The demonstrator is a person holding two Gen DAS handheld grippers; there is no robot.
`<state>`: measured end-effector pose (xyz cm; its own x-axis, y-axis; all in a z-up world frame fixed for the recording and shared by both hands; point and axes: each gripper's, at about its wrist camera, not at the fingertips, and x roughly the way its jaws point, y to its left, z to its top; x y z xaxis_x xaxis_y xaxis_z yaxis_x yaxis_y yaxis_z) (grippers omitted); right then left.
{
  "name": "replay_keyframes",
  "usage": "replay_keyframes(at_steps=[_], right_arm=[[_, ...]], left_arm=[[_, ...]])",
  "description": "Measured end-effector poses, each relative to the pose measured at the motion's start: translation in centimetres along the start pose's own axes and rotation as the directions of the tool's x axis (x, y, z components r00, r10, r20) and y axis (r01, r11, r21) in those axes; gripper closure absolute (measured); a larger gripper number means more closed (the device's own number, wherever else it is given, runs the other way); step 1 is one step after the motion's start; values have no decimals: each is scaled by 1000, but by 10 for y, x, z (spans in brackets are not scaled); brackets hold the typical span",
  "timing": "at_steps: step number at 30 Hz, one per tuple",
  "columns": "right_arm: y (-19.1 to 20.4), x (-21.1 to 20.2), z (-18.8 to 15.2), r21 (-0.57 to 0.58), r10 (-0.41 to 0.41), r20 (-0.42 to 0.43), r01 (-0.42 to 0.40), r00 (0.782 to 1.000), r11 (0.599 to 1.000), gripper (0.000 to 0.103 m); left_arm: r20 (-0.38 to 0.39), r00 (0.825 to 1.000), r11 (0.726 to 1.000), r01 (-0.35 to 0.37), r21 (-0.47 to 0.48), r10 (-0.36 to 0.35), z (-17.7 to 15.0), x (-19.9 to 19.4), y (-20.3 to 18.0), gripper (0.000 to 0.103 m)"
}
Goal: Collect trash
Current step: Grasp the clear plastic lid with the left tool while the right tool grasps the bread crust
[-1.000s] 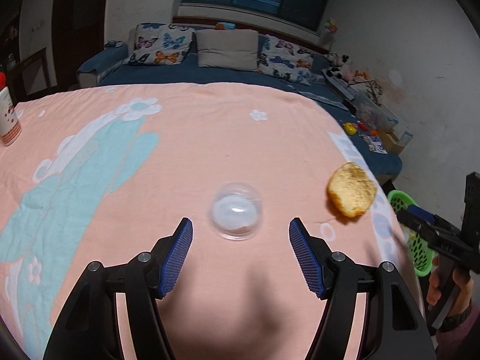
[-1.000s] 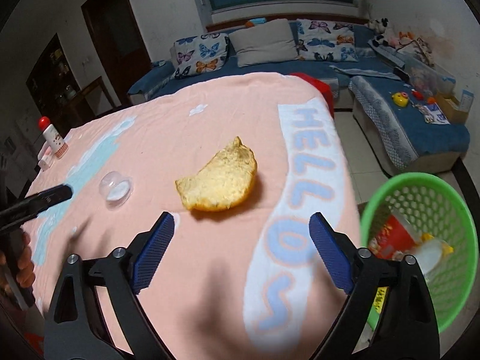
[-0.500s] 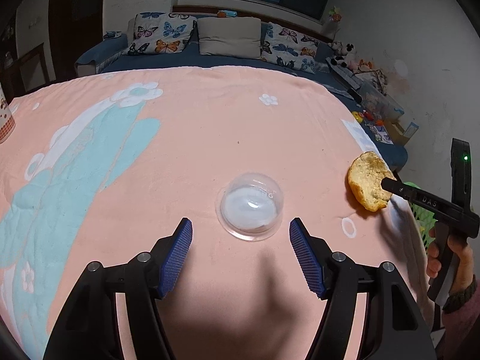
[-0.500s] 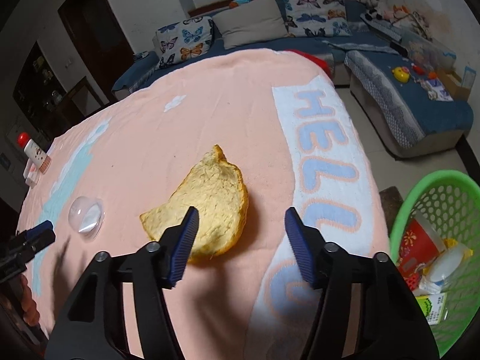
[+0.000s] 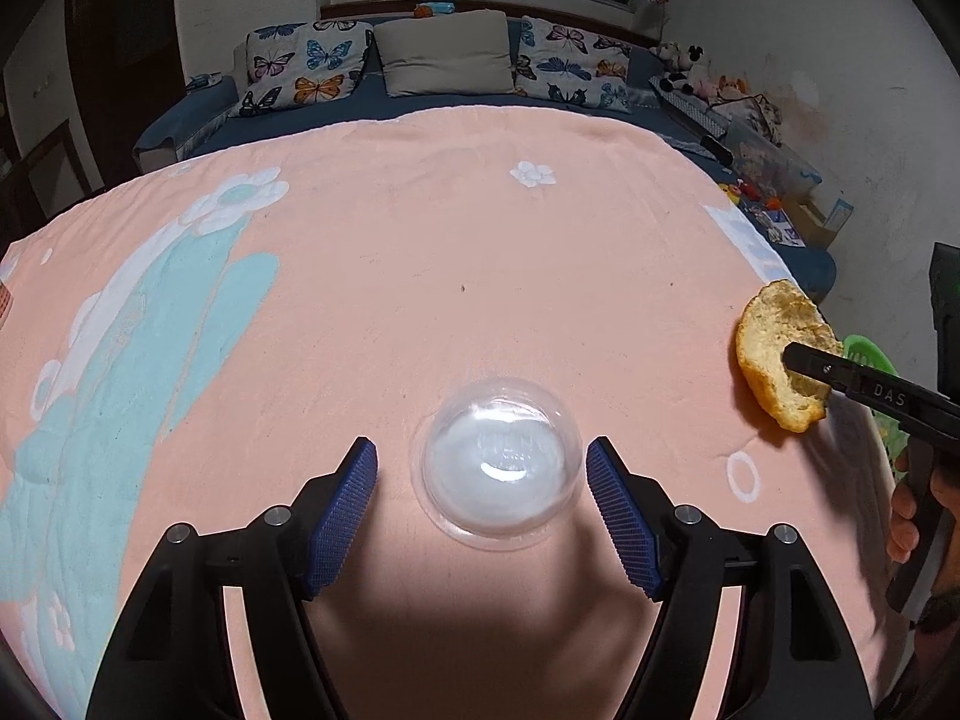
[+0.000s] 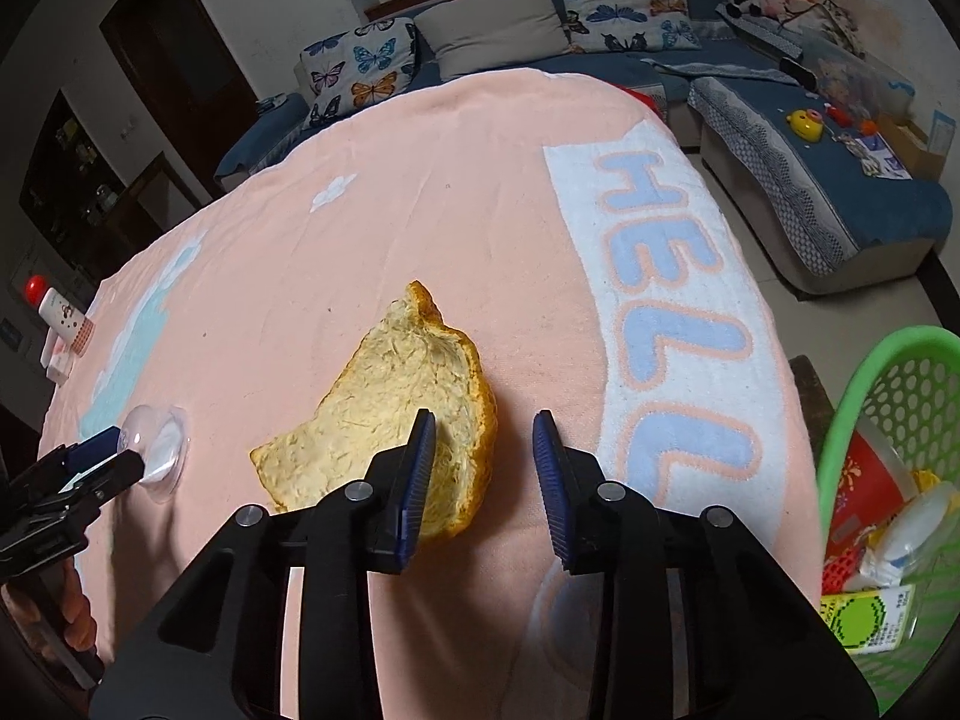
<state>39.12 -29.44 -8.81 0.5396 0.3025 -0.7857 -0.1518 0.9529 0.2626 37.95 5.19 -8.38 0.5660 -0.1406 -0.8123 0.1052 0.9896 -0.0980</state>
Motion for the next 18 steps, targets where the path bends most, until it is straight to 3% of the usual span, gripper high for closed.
replay_keyframes(at_steps=[4,9,18], right_arm=[[3,-1,0,-10,18,4,-18,1000,1000,85],[9,-7,-1,-32,4,28,-3,1000,999,91],[13,-23,-4,-67,-15,56,19,998,998,92]], left_arm=[[-4,1000,1000,1,12,-1,2,6,-1,34],[-8,1000,999,21,25,-21,2,10,-3,45],[-1,1000,999,12,35,-12,2,14,-9,47]])
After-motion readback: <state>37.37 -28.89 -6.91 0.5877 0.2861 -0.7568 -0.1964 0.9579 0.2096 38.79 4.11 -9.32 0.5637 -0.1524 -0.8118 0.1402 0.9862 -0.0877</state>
